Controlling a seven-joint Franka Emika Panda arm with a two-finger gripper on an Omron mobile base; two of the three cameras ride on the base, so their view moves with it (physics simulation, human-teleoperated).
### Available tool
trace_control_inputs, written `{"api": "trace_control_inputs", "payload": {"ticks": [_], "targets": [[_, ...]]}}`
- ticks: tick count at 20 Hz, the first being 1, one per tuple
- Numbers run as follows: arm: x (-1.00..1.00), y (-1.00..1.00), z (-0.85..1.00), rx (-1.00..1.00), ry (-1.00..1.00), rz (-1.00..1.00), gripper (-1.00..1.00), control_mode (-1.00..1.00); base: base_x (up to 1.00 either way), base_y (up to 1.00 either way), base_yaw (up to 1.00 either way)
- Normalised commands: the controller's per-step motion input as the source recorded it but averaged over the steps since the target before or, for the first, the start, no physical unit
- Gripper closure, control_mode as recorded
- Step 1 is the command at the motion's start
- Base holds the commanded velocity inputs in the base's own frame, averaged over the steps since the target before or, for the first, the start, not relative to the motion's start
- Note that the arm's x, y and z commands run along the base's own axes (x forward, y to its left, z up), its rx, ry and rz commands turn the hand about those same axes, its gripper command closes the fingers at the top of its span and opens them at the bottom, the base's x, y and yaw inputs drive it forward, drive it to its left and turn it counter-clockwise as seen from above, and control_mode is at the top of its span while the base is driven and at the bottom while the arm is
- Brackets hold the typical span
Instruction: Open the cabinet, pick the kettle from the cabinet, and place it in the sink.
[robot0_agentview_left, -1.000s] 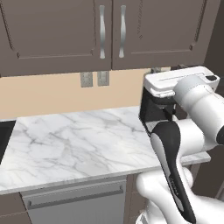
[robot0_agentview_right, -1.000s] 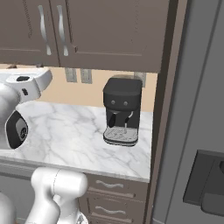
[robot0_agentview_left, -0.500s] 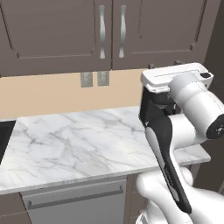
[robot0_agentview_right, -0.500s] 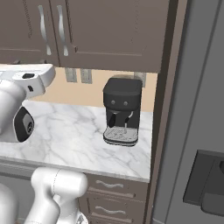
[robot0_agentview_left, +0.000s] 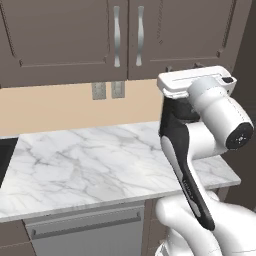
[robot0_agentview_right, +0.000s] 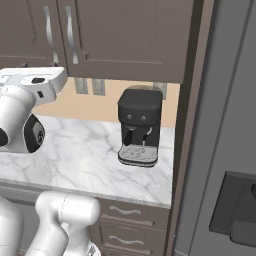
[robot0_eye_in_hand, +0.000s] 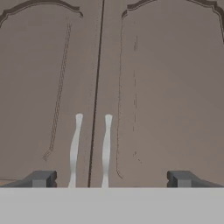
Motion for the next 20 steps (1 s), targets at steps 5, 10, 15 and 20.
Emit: {"api": "trace_control_inputs", "payload": {"ticks": [5,10,15,20], "targets": [[0.23,0.06,0.00,0.00,0.00,0.00,-1.00,-1.00,0.00,0.00,0.00],[0.28,0.07,0.00,0.00,0.00,0.00,-1.00,-1.00,0.00,0.00,0.00],[0.34,0.04,0.00,0.00,0.00,0.00,-1.00,-1.00,0.00,0.00,0.00],[0.32,0.02,0.00,0.00,0.00,0.00,-1.00,-1.00,0.00,0.00,0.00]]}}
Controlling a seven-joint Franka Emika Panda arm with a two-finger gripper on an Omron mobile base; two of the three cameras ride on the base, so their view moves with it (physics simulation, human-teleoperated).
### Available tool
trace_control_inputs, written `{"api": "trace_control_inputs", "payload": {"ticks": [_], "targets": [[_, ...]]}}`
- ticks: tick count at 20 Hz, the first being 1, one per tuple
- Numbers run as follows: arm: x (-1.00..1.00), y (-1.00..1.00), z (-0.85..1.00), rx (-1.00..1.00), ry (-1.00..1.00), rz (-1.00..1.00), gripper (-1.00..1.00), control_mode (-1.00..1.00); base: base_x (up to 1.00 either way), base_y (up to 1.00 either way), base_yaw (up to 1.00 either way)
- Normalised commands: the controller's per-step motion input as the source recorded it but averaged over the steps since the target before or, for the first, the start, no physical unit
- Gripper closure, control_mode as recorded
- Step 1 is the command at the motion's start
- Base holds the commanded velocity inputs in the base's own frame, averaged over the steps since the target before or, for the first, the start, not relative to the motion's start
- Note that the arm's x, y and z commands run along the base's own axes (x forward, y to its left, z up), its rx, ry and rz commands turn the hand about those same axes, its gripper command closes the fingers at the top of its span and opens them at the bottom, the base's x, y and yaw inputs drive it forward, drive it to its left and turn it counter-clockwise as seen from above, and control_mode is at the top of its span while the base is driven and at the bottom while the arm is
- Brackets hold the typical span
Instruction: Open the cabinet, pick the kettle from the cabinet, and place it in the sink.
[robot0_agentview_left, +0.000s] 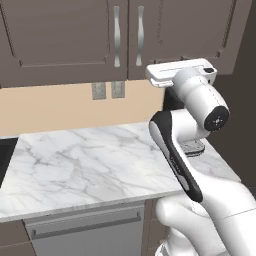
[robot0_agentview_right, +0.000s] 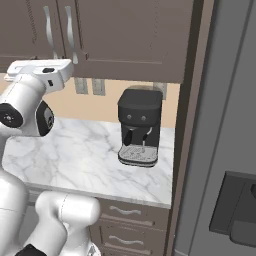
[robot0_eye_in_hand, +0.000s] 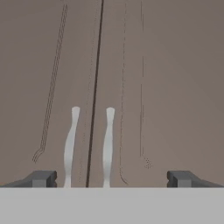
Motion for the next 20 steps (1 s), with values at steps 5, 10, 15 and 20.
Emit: {"api": "trace_control_inputs", "payload": {"ticks": [5,10,15,20], "targets": [[0.31,0.07,0.00,0.00,0.00,0.00,-1.00,-1.00,0.00,0.00,0.00],[0.32,0.07,0.00,0.00,0.00,0.00,-1.00,-1.00,0.00,0.00,0.00],[0.33,0.04,0.00,0.00,0.00,0.00,-1.00,-1.00,0.00,0.00,0.00],[0.35,0.05,0.00,0.00,0.00,0.00,-1.00,-1.00,0.00,0.00,0.00]]}}
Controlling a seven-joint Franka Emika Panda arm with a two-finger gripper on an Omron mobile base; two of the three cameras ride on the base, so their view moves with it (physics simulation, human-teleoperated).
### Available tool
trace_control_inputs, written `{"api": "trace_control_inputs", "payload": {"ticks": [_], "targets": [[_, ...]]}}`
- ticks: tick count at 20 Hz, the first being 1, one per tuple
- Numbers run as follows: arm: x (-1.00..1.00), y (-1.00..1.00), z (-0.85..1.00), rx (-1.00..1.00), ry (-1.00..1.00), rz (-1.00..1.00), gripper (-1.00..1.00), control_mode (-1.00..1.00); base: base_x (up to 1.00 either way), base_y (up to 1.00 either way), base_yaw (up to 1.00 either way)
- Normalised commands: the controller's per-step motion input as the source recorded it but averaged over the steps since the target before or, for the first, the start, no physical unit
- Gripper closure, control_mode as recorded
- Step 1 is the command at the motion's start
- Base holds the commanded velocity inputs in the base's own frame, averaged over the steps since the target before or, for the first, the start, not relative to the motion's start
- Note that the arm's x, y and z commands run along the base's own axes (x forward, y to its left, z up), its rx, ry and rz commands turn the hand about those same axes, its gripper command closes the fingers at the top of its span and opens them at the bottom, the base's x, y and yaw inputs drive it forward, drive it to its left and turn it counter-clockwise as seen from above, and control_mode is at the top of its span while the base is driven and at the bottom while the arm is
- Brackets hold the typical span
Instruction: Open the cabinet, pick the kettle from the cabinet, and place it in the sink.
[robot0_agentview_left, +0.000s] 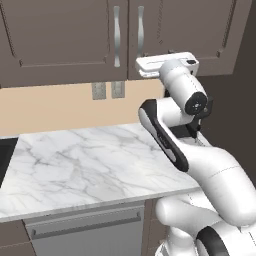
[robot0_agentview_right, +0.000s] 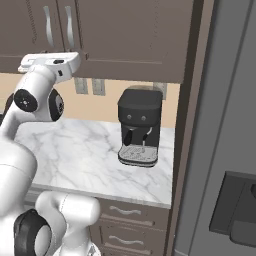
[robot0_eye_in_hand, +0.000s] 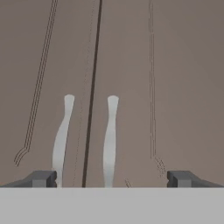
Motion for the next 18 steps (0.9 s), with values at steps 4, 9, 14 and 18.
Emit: {"api": "trace_control_inputs", "payload": {"ticks": [4,9,14,18], "targets": [[0.32,0.08,0.00,0.00,0.00,0.00,-1.00,-1.00,0.00,0.00,0.00],[0.32,0.09,0.00,0.00,0.00,0.00,-1.00,-1.00,0.00,0.00,0.00],[0.33,0.09,0.00,0.00,0.00,0.00,-1.00,-1.00,0.00,0.00,0.00],[0.33,0.03,0.00,0.00,0.00,0.00,-1.00,-1.00,0.00,0.00,0.00]]}}
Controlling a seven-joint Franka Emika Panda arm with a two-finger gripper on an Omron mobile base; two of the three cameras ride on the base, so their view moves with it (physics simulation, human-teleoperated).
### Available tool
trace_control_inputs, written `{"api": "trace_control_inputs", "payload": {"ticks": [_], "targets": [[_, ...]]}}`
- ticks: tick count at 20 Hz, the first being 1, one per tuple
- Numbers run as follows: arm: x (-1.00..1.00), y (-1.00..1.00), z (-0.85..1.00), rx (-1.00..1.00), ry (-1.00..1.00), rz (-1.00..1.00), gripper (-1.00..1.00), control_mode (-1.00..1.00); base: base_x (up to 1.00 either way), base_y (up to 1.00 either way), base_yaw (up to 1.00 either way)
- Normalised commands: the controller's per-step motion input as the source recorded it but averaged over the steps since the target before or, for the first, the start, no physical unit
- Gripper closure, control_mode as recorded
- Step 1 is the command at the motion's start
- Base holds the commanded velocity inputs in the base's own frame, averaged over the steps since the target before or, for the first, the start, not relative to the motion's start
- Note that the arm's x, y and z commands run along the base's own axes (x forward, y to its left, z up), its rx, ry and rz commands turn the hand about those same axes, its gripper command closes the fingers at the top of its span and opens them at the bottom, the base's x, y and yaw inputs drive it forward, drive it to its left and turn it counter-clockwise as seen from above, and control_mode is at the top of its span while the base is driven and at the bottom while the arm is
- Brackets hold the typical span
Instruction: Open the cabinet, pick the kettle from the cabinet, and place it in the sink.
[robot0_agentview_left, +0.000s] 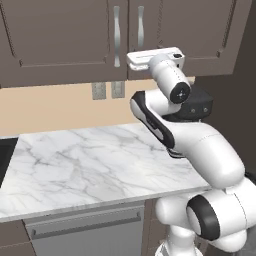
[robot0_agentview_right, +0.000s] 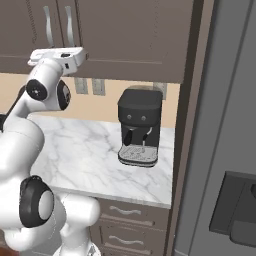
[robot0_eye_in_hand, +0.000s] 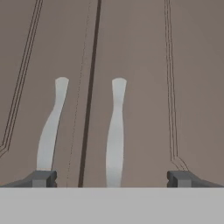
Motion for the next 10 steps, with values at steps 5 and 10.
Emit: {"api": "trace_control_inputs", "payload": {"ticks": [5,10], "targets": [[0.31,0.00,0.00,0.00,0.00,0.00,-1.00,-1.00,0.00,0.00,0.00],[0.32,0.01,0.00,0.00,0.00,0.00,-1.00,-1.00,0.00,0.00,0.00]]}}
